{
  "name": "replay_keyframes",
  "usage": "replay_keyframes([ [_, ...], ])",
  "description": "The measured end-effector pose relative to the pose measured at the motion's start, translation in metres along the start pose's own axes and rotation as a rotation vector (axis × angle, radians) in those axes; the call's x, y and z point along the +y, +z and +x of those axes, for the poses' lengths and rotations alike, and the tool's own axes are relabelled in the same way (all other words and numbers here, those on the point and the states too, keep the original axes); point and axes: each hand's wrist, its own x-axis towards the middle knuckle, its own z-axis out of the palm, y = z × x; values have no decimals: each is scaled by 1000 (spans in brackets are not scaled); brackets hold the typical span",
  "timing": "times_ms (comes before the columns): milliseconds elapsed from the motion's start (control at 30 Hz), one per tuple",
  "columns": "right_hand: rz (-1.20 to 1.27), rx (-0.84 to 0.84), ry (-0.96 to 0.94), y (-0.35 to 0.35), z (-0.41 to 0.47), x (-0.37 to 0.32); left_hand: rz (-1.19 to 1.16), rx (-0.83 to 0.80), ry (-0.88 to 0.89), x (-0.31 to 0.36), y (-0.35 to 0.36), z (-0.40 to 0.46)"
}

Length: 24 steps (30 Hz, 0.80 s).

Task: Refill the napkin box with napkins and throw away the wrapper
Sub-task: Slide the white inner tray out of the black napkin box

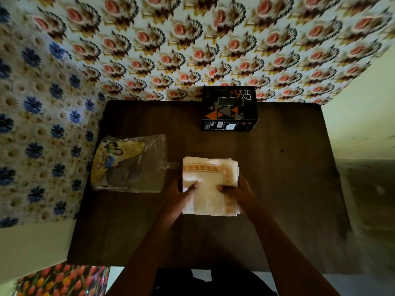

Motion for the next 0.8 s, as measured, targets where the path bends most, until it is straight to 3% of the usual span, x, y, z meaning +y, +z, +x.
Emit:
replay_keyframes([
  [167, 16, -51, 45, -8, -10, -5, -252, -120, -129, 2, -7, -8],
  [267, -41, -40, 54, -8, -14, -5, -270, -145, -124, 3, -10, -16],
  [433, -225, 96, 34, 3, -18, 1, -80, -89, 11, -7, -8, -25],
  [633, -448, 167, 155, 14, -24, 27, 228, -16, 6, -35, -10, -20],
  [800, -558, 271, 130, 19, -29, 31, 455, 48, 80, -37, -3, -15],
])
